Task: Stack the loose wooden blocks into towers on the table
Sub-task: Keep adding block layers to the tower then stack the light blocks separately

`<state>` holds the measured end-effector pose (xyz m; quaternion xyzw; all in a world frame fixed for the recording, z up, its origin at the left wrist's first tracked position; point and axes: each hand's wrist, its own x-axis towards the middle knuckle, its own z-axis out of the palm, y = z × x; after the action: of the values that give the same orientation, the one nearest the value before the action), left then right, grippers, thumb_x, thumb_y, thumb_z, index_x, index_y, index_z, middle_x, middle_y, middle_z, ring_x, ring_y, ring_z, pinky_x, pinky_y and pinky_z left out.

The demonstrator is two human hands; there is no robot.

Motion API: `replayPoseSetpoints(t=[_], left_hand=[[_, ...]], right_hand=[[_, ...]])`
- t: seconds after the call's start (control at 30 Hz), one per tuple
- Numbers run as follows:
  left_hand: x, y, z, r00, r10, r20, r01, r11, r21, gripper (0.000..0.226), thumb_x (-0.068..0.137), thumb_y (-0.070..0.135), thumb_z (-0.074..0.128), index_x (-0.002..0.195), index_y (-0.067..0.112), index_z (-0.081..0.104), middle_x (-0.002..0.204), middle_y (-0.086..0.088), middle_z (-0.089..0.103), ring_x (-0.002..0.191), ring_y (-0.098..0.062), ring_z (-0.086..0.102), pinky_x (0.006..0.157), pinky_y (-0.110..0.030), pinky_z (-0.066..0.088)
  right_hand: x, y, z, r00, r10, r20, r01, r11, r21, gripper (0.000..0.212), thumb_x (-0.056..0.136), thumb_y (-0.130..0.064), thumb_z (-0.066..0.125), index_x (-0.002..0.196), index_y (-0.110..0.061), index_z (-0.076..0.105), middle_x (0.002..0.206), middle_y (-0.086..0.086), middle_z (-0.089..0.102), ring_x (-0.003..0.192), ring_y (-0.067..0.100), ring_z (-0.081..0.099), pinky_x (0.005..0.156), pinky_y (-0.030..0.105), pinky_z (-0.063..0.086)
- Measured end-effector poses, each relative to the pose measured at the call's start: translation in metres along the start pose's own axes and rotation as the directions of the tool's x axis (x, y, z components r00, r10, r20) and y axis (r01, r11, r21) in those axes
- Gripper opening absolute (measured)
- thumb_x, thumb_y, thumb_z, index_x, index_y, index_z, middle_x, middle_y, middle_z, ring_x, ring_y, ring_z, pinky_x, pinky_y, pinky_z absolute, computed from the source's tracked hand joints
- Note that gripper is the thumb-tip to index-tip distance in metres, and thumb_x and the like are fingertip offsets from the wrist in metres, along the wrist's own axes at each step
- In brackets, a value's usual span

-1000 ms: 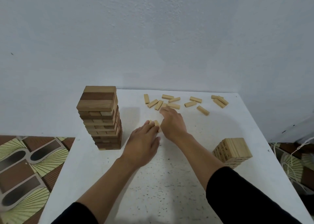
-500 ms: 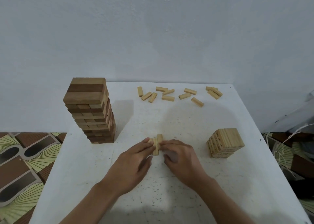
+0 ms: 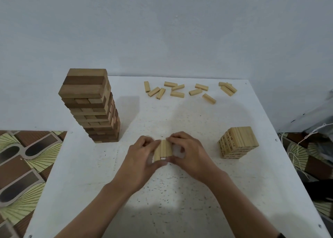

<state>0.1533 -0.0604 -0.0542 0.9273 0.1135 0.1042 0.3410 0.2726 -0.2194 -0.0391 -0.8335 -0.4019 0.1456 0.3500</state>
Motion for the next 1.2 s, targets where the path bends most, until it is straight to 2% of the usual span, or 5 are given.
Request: replayPoseSetpoints(t=[0.5,0.73,0.87,1.03,1.2], left_hand=[[0.024,0.007,-0.002,0.998,0.015,0.054,-0.012,0.998,-0.054,0.088,0.077,0.057,0.080,0.151,0.035,0.037,0.132,0.021,0.044,0.119,0.010,0.039,0.096,-0.006,0.031],[0.031,0.004,0.012,0.995,0.055,0.082,-0.058,0.998,0.027,0.070,0.087,0.032,0.069,0.150,0.026,0.039,0.133,0.011,0.053,0.129,-0.008,0.038,0.107,-0.045,0.035],[0.034,-0.005,-0.001,0.973,0.117,0.200,-0.128,0.991,0.043,0.067,0.095,0.031,0.061,0.156,0.029,0.031,0.152,0.011,0.041,0.143,0.000,0.024,0.117,-0.039,0.026],[0.008,-0.012,0.003,0.982,0.033,0.184,-0.077,0.968,0.240,0.077,0.104,0.061,0.029,0.161,0.022,-0.005,0.167,0.011,-0.008,0.151,0.001,-0.016,0.122,-0.022,-0.003],[0.002,-0.009,0.021,0.995,0.013,0.097,-0.056,0.892,0.448,0.066,0.106,0.054,0.004,0.161,0.017,0.001,0.169,0.002,-0.006,0.154,-0.015,-0.016,0.124,-0.031,0.001]], right_hand=[[-0.017,0.005,-0.005,0.941,0.257,-0.221,-0.188,0.938,0.292,0.039,0.088,-0.010,0.075,0.126,-0.013,0.067,0.106,-0.008,0.067,0.092,-0.001,0.066,0.079,0.012,0.054],[-0.022,0.016,0.010,0.938,-0.010,-0.347,-0.034,0.992,-0.122,0.036,0.093,-0.022,0.070,0.126,-0.010,0.065,0.121,-0.002,0.061,0.107,0.005,0.053,0.096,0.010,0.039],[-0.032,0.025,0.018,0.959,-0.032,-0.283,-0.054,0.955,-0.292,0.057,0.099,-0.043,0.047,0.144,-0.008,0.050,0.150,0.005,0.049,0.145,0.018,0.036,0.118,0.039,0.031],[-0.037,0.023,0.021,0.996,0.089,-0.005,-0.080,0.862,-0.501,0.067,0.103,-0.058,0.004,0.155,-0.021,-0.015,0.163,-0.006,-0.022,0.148,0.006,-0.027,0.122,0.035,-0.014],[-0.029,0.026,0.036,0.991,0.111,-0.073,-0.133,0.806,-0.576,0.066,0.106,-0.049,0.001,0.159,-0.010,0.009,0.168,0.005,0.003,0.154,0.016,-0.007,0.119,0.045,0.002]])
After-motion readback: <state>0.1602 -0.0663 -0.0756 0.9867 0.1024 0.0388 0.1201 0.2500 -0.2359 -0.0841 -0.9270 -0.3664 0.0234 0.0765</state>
